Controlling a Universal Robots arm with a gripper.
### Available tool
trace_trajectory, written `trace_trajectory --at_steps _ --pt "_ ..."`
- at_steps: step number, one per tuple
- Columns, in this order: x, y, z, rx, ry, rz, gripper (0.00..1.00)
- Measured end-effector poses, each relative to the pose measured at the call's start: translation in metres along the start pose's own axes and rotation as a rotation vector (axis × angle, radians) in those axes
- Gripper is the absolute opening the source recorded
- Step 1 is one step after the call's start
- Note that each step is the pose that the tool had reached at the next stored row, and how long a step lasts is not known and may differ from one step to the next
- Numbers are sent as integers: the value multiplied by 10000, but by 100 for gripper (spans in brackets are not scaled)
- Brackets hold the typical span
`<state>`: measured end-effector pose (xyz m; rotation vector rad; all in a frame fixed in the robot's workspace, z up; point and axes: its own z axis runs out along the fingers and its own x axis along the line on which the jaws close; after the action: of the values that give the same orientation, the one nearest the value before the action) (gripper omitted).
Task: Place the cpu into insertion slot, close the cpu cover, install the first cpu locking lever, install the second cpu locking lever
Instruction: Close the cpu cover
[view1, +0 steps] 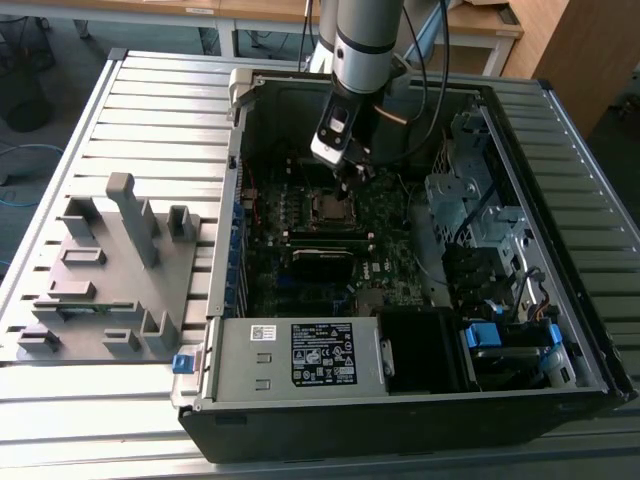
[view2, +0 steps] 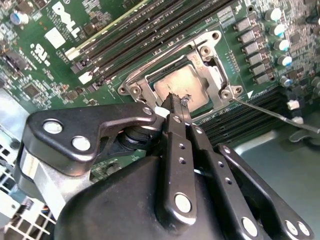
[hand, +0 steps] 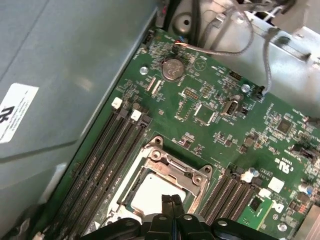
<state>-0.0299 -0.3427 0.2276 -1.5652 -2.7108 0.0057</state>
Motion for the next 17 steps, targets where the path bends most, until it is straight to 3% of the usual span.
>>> trace_trajectory --at_steps 17 --pt "0 0 14 25 -27 -3073 10"
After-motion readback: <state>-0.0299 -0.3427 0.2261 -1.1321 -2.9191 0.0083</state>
